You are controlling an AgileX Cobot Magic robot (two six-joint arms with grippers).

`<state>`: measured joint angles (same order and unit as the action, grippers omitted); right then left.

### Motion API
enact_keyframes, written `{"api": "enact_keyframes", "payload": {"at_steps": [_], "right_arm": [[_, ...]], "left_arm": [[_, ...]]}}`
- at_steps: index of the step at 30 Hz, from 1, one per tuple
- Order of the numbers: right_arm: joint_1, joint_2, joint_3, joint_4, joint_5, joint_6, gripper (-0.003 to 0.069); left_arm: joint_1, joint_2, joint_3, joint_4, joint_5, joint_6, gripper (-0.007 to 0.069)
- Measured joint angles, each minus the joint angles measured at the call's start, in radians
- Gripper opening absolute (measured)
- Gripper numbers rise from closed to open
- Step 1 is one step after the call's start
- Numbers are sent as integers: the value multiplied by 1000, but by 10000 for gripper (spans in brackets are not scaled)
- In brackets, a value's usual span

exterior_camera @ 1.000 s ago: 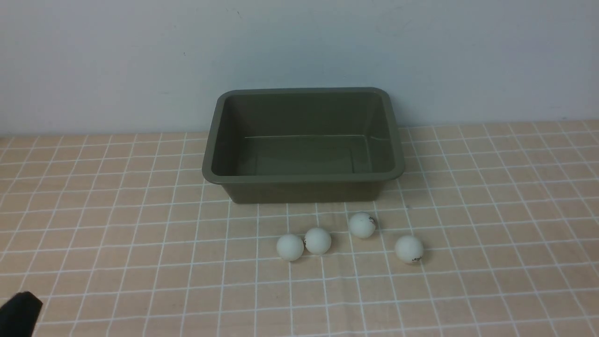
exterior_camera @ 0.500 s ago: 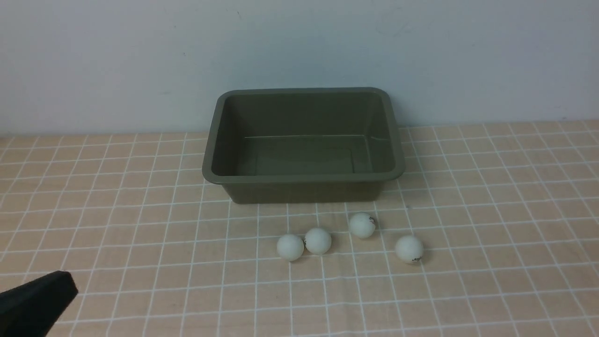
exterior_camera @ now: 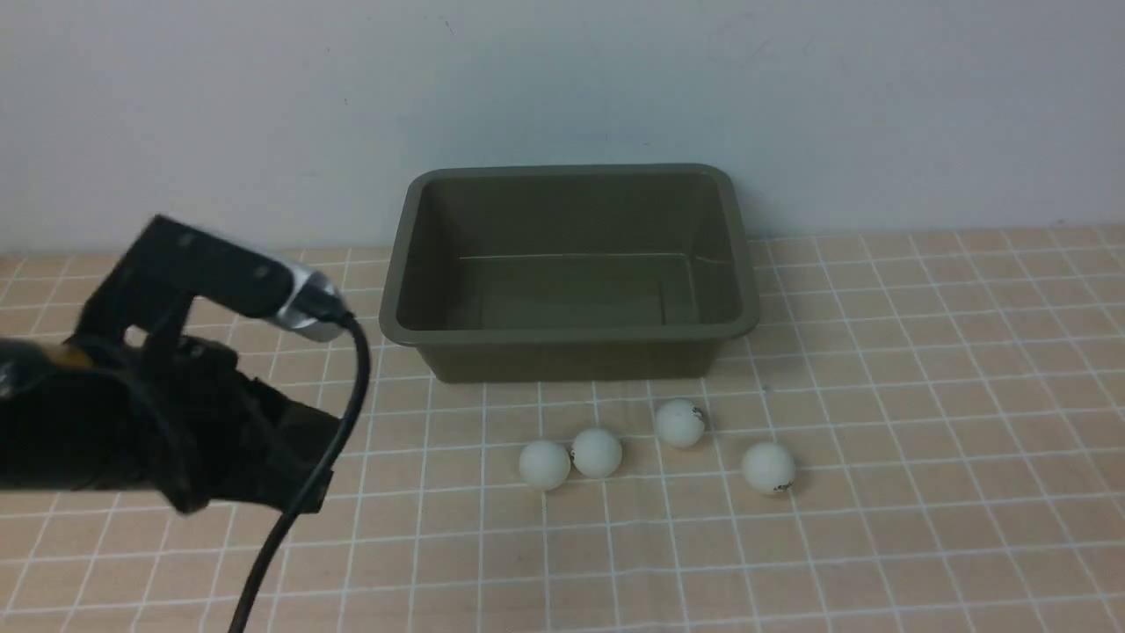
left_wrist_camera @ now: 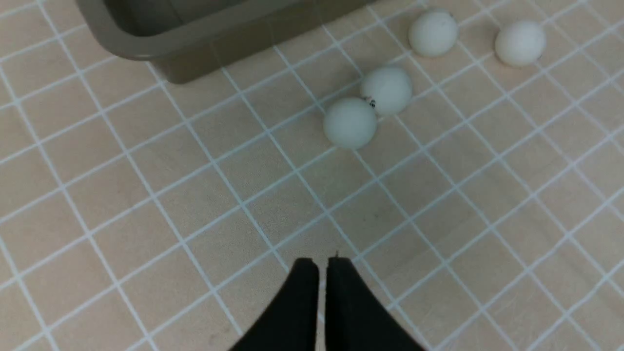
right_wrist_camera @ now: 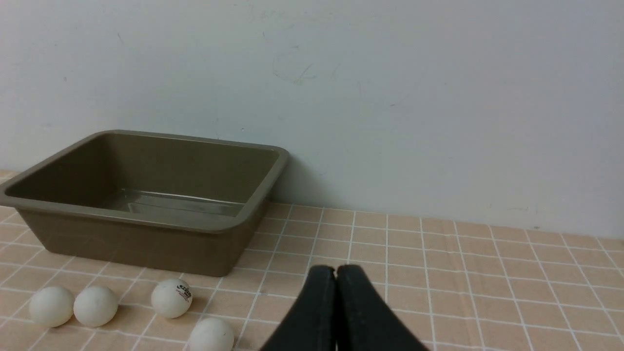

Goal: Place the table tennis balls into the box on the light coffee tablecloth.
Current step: 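Reach for and grasp a ping pong ball on the table beside the basket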

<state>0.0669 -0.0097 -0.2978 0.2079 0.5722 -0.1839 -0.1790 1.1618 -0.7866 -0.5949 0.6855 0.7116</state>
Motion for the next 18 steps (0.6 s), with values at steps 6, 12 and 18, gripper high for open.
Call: {"api": "enact_keyframes", "payload": {"at_steps": [6,12,18], "right_arm": [[0,0,0,-13,6,0,-18],[0,0,0,-23,6,0,-18],[0,0,0,-26,6,0,-18]], "left_arm": [[-2,270,-210,-47,107,161,255],[-41,414,-322,-45,142,116,344],[-171,472,-350,145,84,-89,314]]}}
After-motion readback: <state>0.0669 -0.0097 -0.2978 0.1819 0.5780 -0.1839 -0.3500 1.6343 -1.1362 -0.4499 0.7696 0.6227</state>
